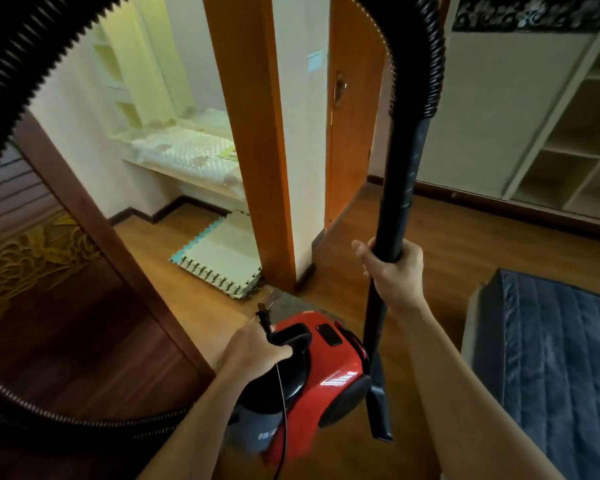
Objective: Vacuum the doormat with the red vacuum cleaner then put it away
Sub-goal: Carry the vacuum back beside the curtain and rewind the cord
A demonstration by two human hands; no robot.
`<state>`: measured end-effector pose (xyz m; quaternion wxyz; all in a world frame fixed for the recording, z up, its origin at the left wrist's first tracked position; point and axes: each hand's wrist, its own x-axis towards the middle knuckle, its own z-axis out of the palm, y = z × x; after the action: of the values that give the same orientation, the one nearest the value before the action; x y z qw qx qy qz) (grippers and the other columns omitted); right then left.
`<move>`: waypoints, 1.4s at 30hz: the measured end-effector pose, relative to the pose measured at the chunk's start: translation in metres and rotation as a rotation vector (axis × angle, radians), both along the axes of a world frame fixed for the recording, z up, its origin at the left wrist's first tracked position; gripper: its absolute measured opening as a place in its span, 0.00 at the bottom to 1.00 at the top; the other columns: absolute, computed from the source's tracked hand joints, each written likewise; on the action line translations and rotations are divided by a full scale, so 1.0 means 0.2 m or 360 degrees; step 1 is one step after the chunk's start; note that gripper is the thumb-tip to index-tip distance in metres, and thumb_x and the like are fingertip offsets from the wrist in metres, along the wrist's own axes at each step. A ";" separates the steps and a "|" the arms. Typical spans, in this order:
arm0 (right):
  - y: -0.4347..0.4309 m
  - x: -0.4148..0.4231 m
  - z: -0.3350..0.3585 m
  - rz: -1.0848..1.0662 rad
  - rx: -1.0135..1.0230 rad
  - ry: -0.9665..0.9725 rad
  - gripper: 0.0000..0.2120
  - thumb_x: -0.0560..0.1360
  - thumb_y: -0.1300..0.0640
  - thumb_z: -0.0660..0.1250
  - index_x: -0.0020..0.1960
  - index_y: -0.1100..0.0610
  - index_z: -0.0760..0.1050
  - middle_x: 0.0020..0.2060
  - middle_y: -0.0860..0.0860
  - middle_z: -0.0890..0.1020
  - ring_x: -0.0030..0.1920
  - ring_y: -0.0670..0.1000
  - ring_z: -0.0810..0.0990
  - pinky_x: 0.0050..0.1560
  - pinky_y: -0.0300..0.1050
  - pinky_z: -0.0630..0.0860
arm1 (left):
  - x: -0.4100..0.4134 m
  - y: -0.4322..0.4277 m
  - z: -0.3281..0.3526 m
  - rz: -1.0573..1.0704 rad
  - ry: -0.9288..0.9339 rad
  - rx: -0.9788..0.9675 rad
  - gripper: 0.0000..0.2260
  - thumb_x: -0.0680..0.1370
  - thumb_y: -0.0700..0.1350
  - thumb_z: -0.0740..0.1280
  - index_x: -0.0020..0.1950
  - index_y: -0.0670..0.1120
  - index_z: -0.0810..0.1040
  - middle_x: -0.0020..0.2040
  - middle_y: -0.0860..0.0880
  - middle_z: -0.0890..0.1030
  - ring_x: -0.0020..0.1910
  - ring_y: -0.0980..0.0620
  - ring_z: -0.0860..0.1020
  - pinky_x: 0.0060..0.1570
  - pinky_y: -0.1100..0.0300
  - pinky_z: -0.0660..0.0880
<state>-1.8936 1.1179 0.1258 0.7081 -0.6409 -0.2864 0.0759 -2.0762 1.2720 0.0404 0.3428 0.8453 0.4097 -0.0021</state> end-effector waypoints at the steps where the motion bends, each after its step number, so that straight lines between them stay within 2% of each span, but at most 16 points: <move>1: -0.02 0.06 -0.01 -0.0027 -0.0013 -0.0009 0.13 0.76 0.64 0.73 0.38 0.69 0.73 0.30 0.55 0.76 0.29 0.50 0.76 0.31 0.41 0.76 | 0.08 -0.01 0.00 -0.0023 0.0000 0.0008 0.17 0.67 0.52 0.74 0.32 0.48 0.68 0.28 0.52 0.71 0.26 0.53 0.70 0.25 0.61 0.62; 7: -0.06 0.40 -0.05 -0.0191 -0.0034 -0.0038 0.15 0.76 0.63 0.74 0.39 0.71 0.72 0.31 0.61 0.76 0.29 0.60 0.74 0.31 0.52 0.75 | 0.48 0.06 -0.01 -0.0107 -0.0049 -0.0019 0.18 0.62 0.56 0.73 0.36 0.41 0.76 0.29 0.51 0.77 0.32 0.50 0.79 0.30 0.58 0.69; 10: -0.03 0.58 -0.07 -0.0284 -0.0065 -0.0031 0.15 0.76 0.63 0.74 0.37 0.69 0.72 0.29 0.56 0.76 0.28 0.57 0.74 0.30 0.47 0.75 | 0.70 0.11 -0.05 -0.0204 -0.0096 -0.0097 0.18 0.62 0.55 0.73 0.34 0.41 0.76 0.27 0.52 0.75 0.30 0.51 0.77 0.30 0.58 0.67; 14: 0.05 0.85 -0.14 -0.0391 -0.0120 -0.0019 0.13 0.76 0.64 0.74 0.37 0.67 0.74 0.28 0.50 0.76 0.27 0.50 0.75 0.29 0.42 0.76 | 1.01 0.25 -0.13 -0.0283 -0.0073 -0.0116 0.21 0.58 0.61 0.71 0.32 0.45 0.69 0.27 0.52 0.72 0.27 0.51 0.73 0.28 0.60 0.63; 16: 0.12 1.00 -0.17 -0.0460 -0.0151 -0.0015 0.13 0.75 0.64 0.74 0.38 0.68 0.74 0.27 0.49 0.76 0.27 0.50 0.75 0.29 0.41 0.76 | 1.20 0.33 -0.16 -0.0353 -0.0080 -0.0166 0.21 0.61 0.58 0.74 0.31 0.46 0.66 0.25 0.53 0.69 0.25 0.51 0.70 0.28 0.59 0.63; 18: 0.19 1.15 -0.19 -0.0556 -0.0181 -0.0017 0.13 0.75 0.64 0.75 0.38 0.69 0.74 0.25 0.47 0.76 0.26 0.48 0.74 0.29 0.39 0.76 | 1.41 0.43 -0.17 -0.0448 -0.0068 -0.0180 0.19 0.65 0.54 0.75 0.32 0.45 0.69 0.24 0.53 0.70 0.25 0.50 0.72 0.29 0.58 0.65; 21: 0.30 1.37 -0.20 -0.0665 -0.0243 0.0003 0.13 0.75 0.64 0.75 0.38 0.68 0.73 0.25 0.47 0.76 0.26 0.49 0.75 0.30 0.39 0.76 | 1.71 0.59 -0.17 -0.0601 -0.0004 -0.0178 0.16 0.67 0.54 0.76 0.41 0.43 0.77 0.32 0.50 0.78 0.33 0.50 0.79 0.33 0.57 0.72; 25: 0.45 1.65 -0.15 -0.0819 -0.0288 0.0019 0.13 0.75 0.64 0.75 0.35 0.64 0.74 0.25 0.47 0.77 0.26 0.48 0.75 0.31 0.38 0.76 | 2.07 0.80 -0.11 -0.0712 -0.0028 -0.0194 0.19 0.66 0.55 0.77 0.43 0.42 0.77 0.35 0.48 0.80 0.34 0.49 0.80 0.35 0.52 0.77; 29: 0.56 1.89 -0.10 -0.0914 -0.0318 0.0019 0.14 0.74 0.62 0.76 0.35 0.55 0.74 0.25 0.45 0.78 0.26 0.47 0.76 0.32 0.37 0.77 | 2.38 0.91 -0.03 -0.0780 -0.0016 -0.0135 0.17 0.69 0.53 0.77 0.38 0.44 0.72 0.31 0.49 0.75 0.30 0.51 0.76 0.31 0.55 0.72; 32: 0.61 2.07 -0.08 -0.0981 -0.0338 0.0038 0.13 0.74 0.61 0.76 0.35 0.55 0.74 0.25 0.45 0.78 0.27 0.46 0.76 0.32 0.37 0.78 | 2.60 0.97 0.01 -0.0758 -0.0035 -0.0127 0.16 0.70 0.53 0.77 0.44 0.42 0.77 0.38 0.47 0.81 0.37 0.49 0.81 0.39 0.52 0.78; 34: 0.64 2.20 -0.07 -0.0992 -0.0352 0.0039 0.13 0.75 0.61 0.75 0.36 0.54 0.74 0.25 0.44 0.78 0.27 0.44 0.76 0.32 0.36 0.78 | 2.75 0.99 0.00 -0.0759 -0.0052 -0.0142 0.18 0.69 0.54 0.77 0.48 0.41 0.79 0.39 0.48 0.82 0.38 0.50 0.81 0.40 0.53 0.78; 35: 0.64 2.26 -0.06 -0.0998 -0.0359 0.0031 0.13 0.75 0.61 0.75 0.35 0.55 0.74 0.25 0.45 0.78 0.27 0.45 0.76 0.32 0.36 0.78 | 2.83 1.00 0.00 -0.0768 -0.0049 -0.0149 0.18 0.69 0.54 0.77 0.46 0.41 0.79 0.37 0.48 0.81 0.37 0.50 0.80 0.38 0.54 0.77; 38: 0.63 2.47 -0.08 -0.1025 -0.0374 -0.0004 0.13 0.75 0.60 0.75 0.36 0.56 0.74 0.27 0.48 0.77 0.28 0.49 0.77 0.33 0.38 0.78 | 3.09 1.01 -0.02 -0.0809 -0.0038 -0.0154 0.17 0.69 0.53 0.77 0.35 0.44 0.73 0.27 0.52 0.73 0.27 0.51 0.75 0.29 0.57 0.71; 42: 0.58 2.81 -0.13 -0.1110 -0.0390 0.0027 0.12 0.74 0.61 0.75 0.37 0.60 0.75 0.29 0.51 0.78 0.29 0.49 0.77 0.31 0.34 0.76 | 3.46 0.99 -0.04 -0.0872 -0.0028 -0.0121 0.22 0.70 0.49 0.77 0.27 0.47 0.65 0.21 0.54 0.67 0.20 0.55 0.68 0.24 0.62 0.63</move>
<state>-1.3321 1.2342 0.0999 0.6118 -0.7793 -0.0335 -0.1310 -1.3847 1.4697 0.0322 0.3645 0.9112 0.1625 -0.1026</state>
